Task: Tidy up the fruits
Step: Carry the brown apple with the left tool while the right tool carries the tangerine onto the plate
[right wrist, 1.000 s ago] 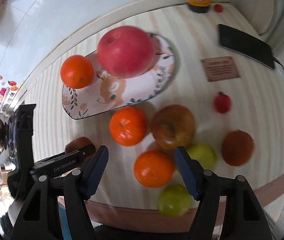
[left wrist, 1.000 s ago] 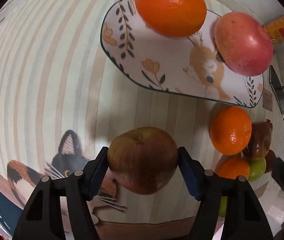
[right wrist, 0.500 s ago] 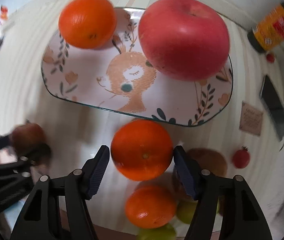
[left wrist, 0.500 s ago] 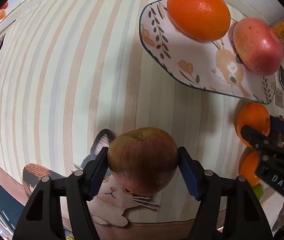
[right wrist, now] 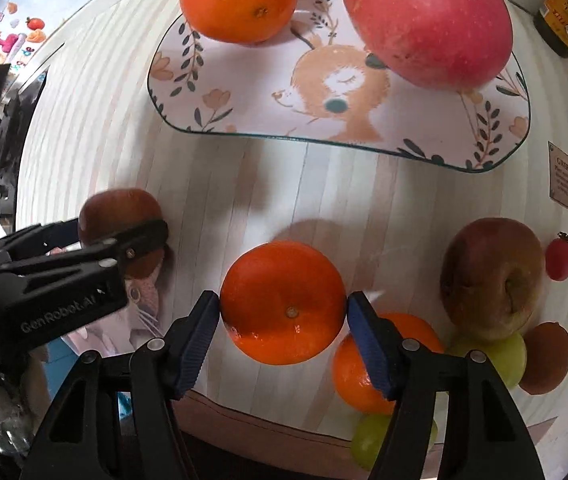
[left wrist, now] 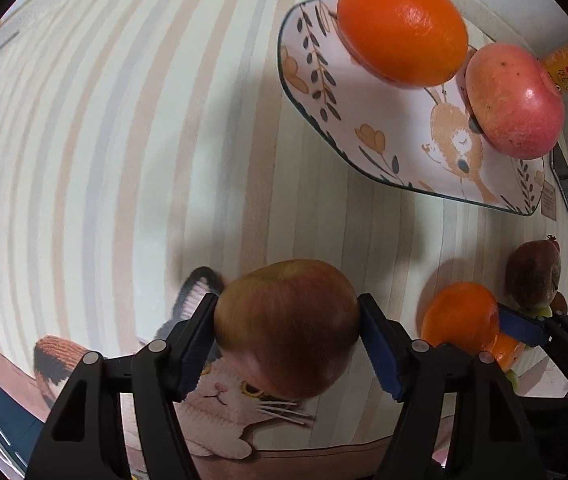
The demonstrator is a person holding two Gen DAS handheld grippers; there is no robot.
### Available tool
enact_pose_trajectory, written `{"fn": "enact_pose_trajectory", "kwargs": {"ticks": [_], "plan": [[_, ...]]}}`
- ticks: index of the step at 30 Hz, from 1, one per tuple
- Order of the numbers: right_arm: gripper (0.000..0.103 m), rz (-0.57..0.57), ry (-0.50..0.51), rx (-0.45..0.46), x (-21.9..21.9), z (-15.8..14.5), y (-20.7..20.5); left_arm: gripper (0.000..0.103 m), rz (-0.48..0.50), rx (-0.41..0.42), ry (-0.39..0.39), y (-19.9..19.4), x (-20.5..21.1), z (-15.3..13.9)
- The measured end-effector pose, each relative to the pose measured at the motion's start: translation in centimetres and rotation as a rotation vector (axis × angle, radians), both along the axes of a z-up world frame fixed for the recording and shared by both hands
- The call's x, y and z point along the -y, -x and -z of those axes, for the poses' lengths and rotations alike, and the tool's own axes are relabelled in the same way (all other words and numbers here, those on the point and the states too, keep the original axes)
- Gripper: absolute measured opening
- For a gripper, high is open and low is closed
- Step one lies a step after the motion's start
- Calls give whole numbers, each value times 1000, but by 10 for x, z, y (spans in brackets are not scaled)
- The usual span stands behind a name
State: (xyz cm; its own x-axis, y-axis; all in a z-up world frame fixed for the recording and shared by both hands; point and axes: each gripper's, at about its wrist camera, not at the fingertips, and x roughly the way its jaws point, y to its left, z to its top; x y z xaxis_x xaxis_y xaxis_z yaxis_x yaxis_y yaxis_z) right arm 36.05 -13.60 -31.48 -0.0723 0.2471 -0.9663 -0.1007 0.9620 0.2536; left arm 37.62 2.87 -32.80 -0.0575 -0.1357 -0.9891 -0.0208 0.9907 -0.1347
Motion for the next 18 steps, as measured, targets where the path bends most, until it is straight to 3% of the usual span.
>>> {"fn": "enact_pose_trajectory", "kwargs": {"ticks": [8,13,18], "plan": [[70,25,-53,-25,2,6,-6,64,18,21,-16,1,1,0],[68,1,-28,8,-3,10,2,64,16,25,-38,3,-2,-4],[68,56,-48,28,5,4,11,64,-5,35,-24,5,9,-17]]}}
